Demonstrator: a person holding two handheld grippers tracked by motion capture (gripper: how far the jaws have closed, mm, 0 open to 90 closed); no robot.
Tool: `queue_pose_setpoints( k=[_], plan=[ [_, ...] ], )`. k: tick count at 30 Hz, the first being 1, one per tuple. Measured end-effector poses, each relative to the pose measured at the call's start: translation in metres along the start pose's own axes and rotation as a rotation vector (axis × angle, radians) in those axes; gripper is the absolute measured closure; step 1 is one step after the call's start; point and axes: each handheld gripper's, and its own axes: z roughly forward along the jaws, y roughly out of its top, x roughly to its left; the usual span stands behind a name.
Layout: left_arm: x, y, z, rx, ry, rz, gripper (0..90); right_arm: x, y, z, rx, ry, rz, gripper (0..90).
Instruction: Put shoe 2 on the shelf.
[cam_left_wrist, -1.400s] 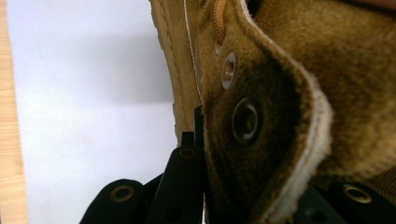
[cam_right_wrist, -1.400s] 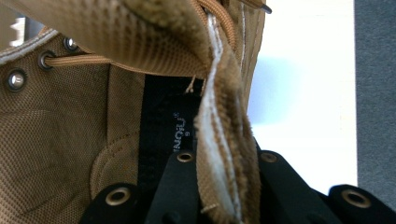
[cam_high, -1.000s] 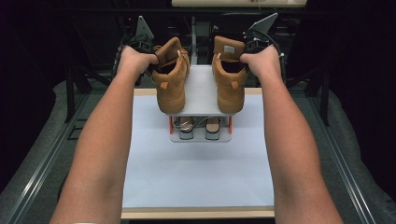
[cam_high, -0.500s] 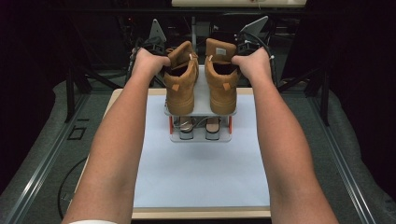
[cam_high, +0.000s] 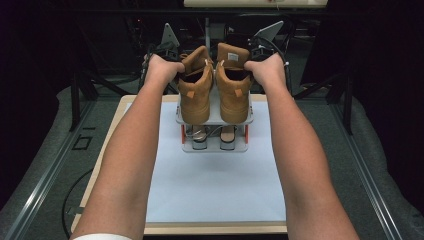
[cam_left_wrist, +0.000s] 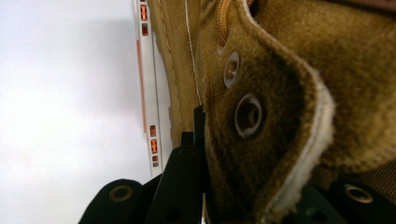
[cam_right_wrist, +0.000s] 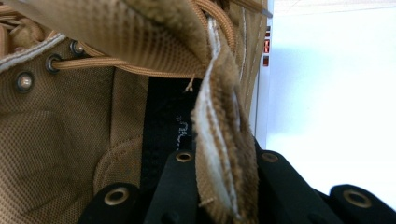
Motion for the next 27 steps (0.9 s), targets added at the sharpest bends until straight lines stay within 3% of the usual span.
queue_pose_setpoints(
  k=[13,27],
  plan=[
    [-0.0047,0.0011,0.0014,0.001,0.017,0.018,85.1,0.0048,0.0021,0.0004,0.024,-0.034,-0.051,83.7],
    [-0.0101,0.001,-0.0022,-0.037,0.019,0.069,74.6,0.0038,0.0008,-0.0025,-0.017,0.002,-0.072,73.0]
  ],
)
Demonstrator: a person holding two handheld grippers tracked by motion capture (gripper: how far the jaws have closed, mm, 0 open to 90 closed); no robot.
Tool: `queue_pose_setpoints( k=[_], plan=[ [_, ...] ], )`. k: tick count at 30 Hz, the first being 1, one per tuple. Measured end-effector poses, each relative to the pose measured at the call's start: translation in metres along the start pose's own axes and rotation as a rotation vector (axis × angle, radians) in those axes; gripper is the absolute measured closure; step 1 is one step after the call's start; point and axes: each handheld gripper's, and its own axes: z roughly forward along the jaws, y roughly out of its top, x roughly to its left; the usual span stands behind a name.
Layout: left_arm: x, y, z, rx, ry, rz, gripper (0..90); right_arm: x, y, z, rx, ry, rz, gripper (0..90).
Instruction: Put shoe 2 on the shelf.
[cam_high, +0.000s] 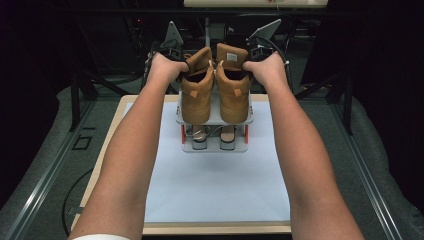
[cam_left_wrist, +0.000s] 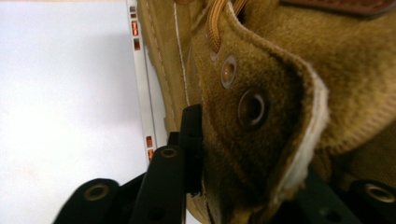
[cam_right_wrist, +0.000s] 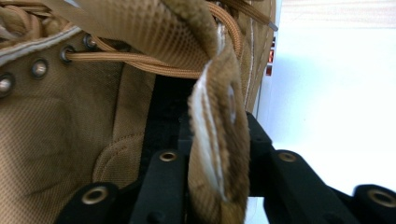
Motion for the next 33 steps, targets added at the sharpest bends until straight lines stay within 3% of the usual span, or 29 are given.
queue_pose_setpoints(
  k=[3,8,11,14,21,27,33],
  plan=[
    [-0.002,0.0,-0.001,-0.015,0.003,0.011,72.8,0.004,0.0,-0.001,-0.013,-0.013,-0.025,72.8],
    [-0.001,0.0,-0.001,-0.021,0.01,0.024,67.3,0.003,0.0,-0.002,-0.005,0.0,-0.023,68.9],
    [-0.001,0.0,-0.004,-0.022,0.011,0.029,64.4,0.001,0.0,-0.006,-0.027,0.002,-0.03,65.3],
    [-0.002,0.0,-0.007,-0.032,0.04,0.049,61.8,0.001,0.0,-0.01,-0.03,0.002,-0.036,64.6],
    [-0.007,-0.002,-0.016,-0.052,0.053,0.069,59.7,0.002,-0.002,-0.015,-0.044,-0.009,-0.057,62.6],
    [-0.01,-0.005,-0.033,-0.074,0.066,0.083,58.2,0.007,-0.002,-0.031,-0.056,-0.016,-0.066,62.9],
    [-0.011,-0.011,-0.052,-0.094,0.062,0.095,57.9,0.002,-0.005,-0.052,-0.083,-0.003,-0.061,62.2]
  ],
)
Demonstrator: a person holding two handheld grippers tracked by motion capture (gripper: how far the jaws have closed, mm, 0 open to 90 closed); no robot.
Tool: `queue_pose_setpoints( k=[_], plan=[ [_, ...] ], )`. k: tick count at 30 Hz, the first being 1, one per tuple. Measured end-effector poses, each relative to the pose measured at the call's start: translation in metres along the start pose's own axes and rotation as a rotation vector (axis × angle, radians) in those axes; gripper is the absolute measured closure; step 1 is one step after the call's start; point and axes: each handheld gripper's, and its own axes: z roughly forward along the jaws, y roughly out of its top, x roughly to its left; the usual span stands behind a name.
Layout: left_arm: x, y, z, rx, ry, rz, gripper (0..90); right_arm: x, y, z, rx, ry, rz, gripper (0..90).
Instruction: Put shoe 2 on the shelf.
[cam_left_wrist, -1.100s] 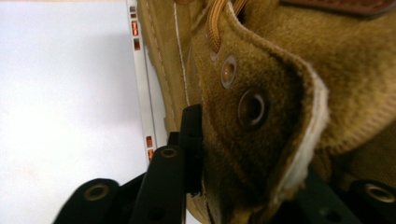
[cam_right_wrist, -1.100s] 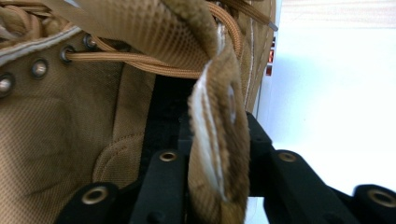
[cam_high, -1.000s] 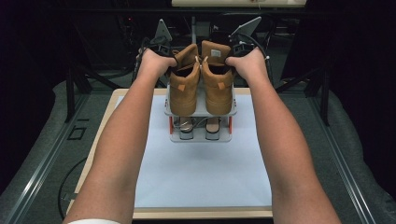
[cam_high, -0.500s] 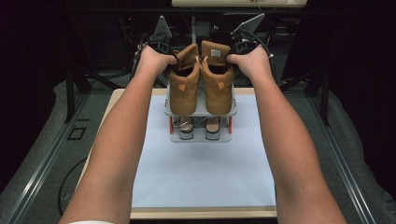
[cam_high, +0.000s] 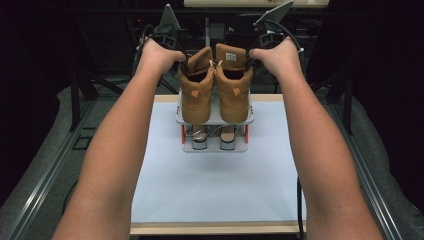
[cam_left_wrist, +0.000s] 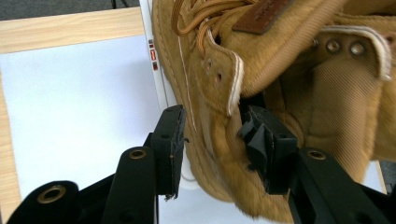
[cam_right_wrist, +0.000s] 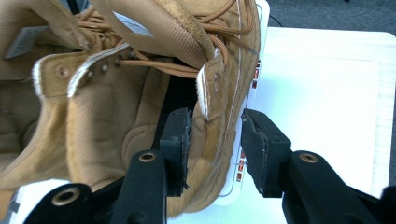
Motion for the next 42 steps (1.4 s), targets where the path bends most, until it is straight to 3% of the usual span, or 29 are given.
queue_pose_setpoints(
  k=[3,12,20,31,36,42],
  plan=[
    [0.001,-0.003,-0.009,-0.019,-0.008,0.005,57.6,-0.003,-0.003,-0.009,-0.007,0.011,-0.008,62.1],
    [0.016,-0.014,-0.026,-0.028,0.012,0.024,56.7,-0.019,-0.013,-0.029,-0.018,-0.037,-0.018,62.4],
    [0.033,-0.023,-0.031,-0.019,0.028,0.015,56.4,-0.036,-0.025,-0.033,0.005,-0.082,-0.026,61.7],
    [0.057,-0.043,-0.02,0.01,0.013,0.003,54.3,-0.056,-0.045,-0.031,0.032,-0.11,-0.048,59.7],
    [0.073,-0.057,-0.01,0.024,0.023,-0.002,53.3,-0.064,-0.059,-0.02,0.051,-0.134,-0.071,59.1],
    [0.092,-0.072,0.003,0.03,0.007,-0.014,51.6,-0.075,-0.075,-0.006,0.06,-0.127,-0.07,57.4]
  ],
)
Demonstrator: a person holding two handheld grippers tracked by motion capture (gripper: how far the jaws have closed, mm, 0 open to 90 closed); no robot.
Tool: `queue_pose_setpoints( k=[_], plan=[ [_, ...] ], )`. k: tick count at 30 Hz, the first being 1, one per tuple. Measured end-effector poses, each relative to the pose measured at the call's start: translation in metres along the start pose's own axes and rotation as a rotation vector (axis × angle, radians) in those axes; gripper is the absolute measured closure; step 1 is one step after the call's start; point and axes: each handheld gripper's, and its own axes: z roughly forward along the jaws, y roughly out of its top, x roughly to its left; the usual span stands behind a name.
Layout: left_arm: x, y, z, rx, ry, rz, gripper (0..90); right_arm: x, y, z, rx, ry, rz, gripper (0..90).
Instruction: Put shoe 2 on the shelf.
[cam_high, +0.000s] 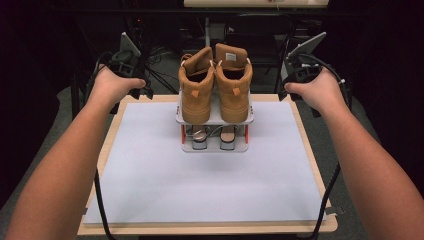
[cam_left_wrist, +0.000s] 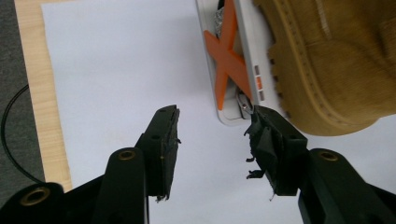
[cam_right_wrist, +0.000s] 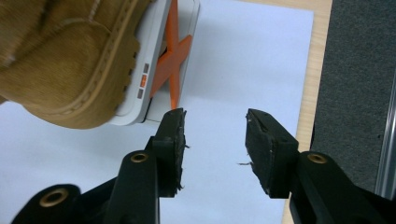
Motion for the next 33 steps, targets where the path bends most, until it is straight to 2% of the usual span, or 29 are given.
queue_pose_setpoints(
  k=[3,5,8,12,16,19,23,25,28,33],
  plan=[
    [0.008,-0.009,0.009,0.007,-0.002,0.01,50.2,-0.003,-0.008,0.008,-0.006,0.003,-0.007,57.0],
    [0.01,-0.013,0.014,0.009,0.001,0.021,48.6,-0.006,-0.014,0.016,0.001,-0.011,-0.019,57.0],
    [0.012,-0.021,0.021,0.007,-0.002,0.035,48.0,-0.007,-0.021,0.025,0.006,-0.002,-0.023,56.9],
    [0.014,-0.031,0.03,0.011,-0.023,0.045,46.8,-0.007,-0.032,0.032,0.001,-0.007,-0.041,57.1],
    [0.014,-0.044,0.042,0.003,-0.049,0.062,46.6,-0.006,-0.044,0.038,-0.012,0.012,-0.05,56.9],
    [0.015,-0.053,0.051,0.0,-0.046,0.083,46.6,-0.006,-0.054,0.046,-0.023,0.012,-0.059,56.2],
    [0.021,-0.064,0.062,0.019,-0.089,0.07,48.2,-0.006,-0.069,0.058,-0.023,0.012,-0.067,55.5],
    [0.024,-0.07,0.066,0.007,-0.091,0.067,48.2,-0.006,-0.078,0.066,-0.011,0.033,-0.064,55.4],
    [0.029,-0.081,0.075,-0.012,-0.105,0.059,47.7,-0.007,-0.086,0.074,-0.008,0.034,-0.066,55.0],
    [0.032,-0.101,0.092,-0.002,-0.089,0.087,47.5,-0.01,-0.101,0.09,0.021,0.059,-0.06,54.6]
  ],
)
